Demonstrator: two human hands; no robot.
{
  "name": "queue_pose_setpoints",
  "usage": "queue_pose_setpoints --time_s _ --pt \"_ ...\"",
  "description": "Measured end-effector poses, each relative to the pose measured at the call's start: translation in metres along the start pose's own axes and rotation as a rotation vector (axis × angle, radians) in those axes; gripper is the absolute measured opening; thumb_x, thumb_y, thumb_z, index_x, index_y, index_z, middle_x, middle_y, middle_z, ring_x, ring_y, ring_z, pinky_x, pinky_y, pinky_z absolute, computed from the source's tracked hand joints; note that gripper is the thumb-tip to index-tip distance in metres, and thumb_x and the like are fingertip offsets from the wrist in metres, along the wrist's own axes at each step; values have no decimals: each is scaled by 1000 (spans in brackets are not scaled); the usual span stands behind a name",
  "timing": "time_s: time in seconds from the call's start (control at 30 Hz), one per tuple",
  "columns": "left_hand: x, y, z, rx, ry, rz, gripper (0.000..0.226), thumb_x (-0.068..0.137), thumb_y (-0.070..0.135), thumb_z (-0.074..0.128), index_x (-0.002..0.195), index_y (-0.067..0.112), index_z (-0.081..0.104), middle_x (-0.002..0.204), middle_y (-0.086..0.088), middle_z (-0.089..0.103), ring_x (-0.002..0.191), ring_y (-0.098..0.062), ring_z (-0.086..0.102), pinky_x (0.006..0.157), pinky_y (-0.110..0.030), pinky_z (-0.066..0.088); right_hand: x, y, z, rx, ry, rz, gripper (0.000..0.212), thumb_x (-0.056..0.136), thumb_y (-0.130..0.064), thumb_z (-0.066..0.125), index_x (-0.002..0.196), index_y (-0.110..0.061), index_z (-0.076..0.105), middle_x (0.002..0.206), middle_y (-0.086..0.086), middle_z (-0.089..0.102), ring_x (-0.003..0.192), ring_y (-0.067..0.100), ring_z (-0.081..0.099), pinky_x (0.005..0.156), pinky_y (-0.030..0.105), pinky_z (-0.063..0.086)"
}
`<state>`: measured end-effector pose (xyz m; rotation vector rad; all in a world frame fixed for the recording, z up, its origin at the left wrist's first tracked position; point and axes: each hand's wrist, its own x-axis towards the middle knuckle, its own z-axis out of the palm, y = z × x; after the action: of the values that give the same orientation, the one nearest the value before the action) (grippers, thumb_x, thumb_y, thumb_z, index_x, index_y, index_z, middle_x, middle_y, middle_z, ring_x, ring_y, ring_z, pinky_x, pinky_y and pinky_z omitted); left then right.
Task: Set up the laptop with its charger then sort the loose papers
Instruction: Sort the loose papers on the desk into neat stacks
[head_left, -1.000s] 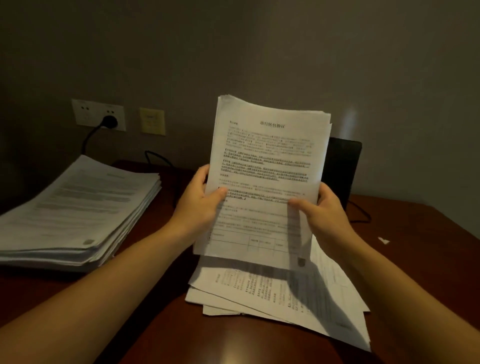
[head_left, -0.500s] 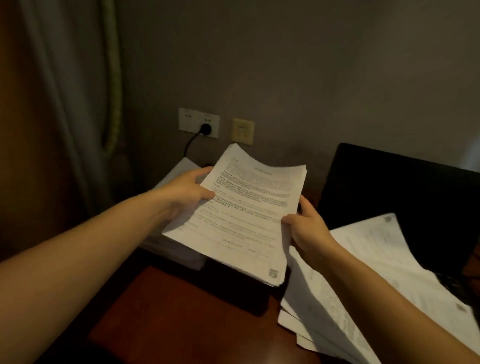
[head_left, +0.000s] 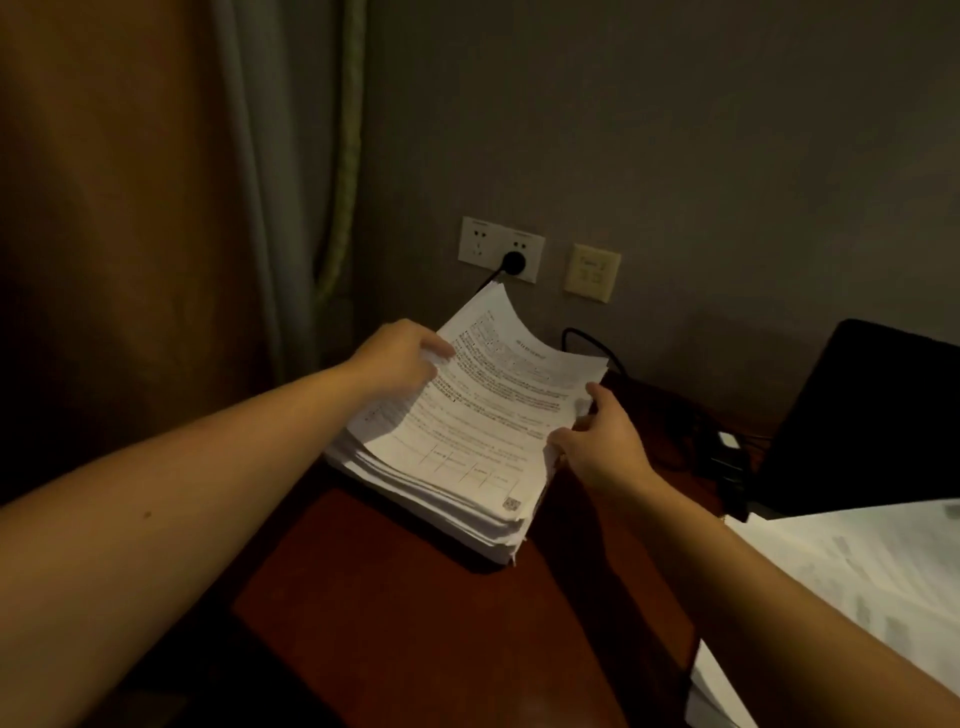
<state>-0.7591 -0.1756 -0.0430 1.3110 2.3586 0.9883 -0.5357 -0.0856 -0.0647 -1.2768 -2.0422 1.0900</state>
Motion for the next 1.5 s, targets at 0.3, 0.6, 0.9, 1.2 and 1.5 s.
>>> queue_pose_setpoints --time_s 0.3,0.6,0.9,1.2,1.5 --pt "8 -25 25 186 -185 -68 37 105 26 43 142 26 46 146 -7 48 115 -22 53 88 -29 40 1 11 19 -634 -115 -87 46 95 -48 48 130 -19 40 131 12 48 115 31 49 97 48 48" --pt "-22 36 60 533 -78 108 58 100 46 41 155 31 29 164 -7 15 152 -32 5 118 -60 8 -14 23 -10 -551 -20 -175 61 99 -58 41 150 -25 34 154 9 36 142 29 32 113 49 36" --pt "-85 132 142 380 -243 454 48 99 50 48 145 39 44 166 0 15 154 -24 -7 120 -55 2 -71 99 -105 -597 212 -172 51 101 -52 41 141 -22 50 145 4 48 135 22 41 109 39 41" --pt "-158 182 215 381 -469 693 50 102 51 41 150 37 37 167 3 8 154 -22 -11 123 -54 1 -164 169 -196 -432 203 -30 32 98 -35 60 128 -24 60 132 -3 60 118 13 60 93 23 47" --pt "-196 186 260 532 -584 930 64 99 69 20 157 48 3 168 11 -6 153 -11 -12 123 -47 -11 -226 218 -247 -639 174 44 34 100 -39 54 132 -28 56 131 -12 59 113 6 57 94 21 47"
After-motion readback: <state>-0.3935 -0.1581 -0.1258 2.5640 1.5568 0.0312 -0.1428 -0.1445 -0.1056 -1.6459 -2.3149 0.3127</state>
